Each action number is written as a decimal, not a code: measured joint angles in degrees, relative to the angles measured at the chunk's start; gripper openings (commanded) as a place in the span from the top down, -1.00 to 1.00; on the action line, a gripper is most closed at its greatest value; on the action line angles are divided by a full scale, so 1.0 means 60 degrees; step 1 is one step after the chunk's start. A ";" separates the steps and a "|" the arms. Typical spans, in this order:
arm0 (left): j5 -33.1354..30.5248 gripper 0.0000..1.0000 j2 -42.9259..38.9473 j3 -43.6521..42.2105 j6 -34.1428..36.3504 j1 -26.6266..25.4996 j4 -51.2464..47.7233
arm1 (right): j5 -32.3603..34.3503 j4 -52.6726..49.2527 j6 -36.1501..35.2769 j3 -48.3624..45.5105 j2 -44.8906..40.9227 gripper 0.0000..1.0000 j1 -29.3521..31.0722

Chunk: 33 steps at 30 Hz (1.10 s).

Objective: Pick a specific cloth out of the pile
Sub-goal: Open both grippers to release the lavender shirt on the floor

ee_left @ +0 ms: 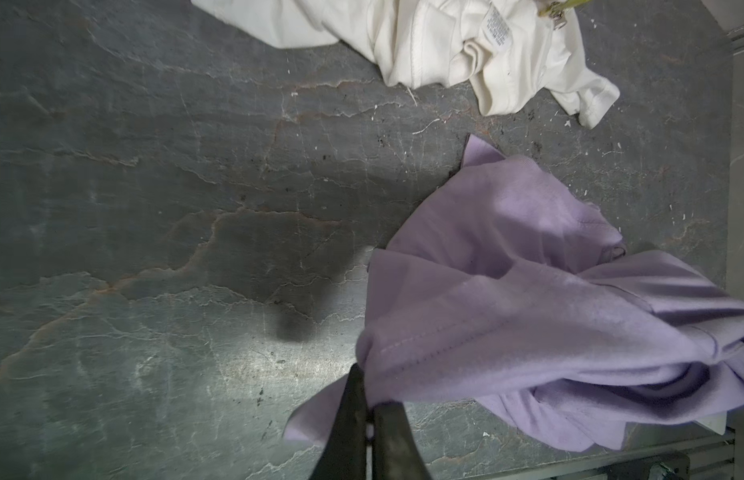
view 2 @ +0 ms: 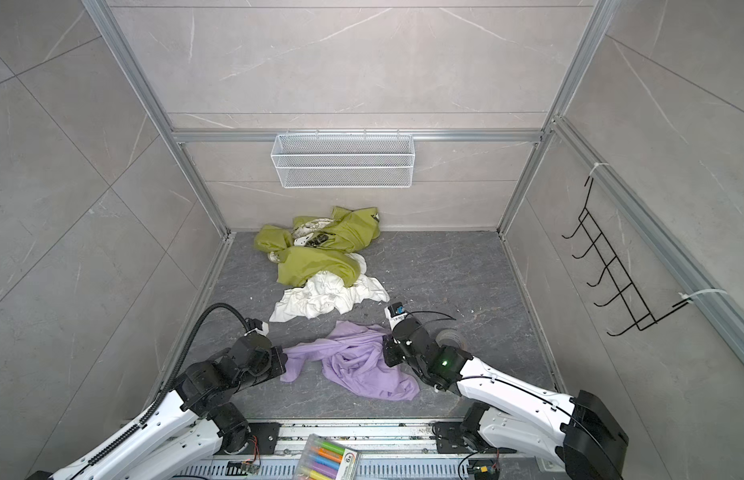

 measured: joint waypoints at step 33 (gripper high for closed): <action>-0.5333 -0.96 0.0342 0.1643 0.3537 -0.0011 0.0306 | 0.5482 0.2164 -0.3450 0.0750 0.0091 -1.00 -0.1472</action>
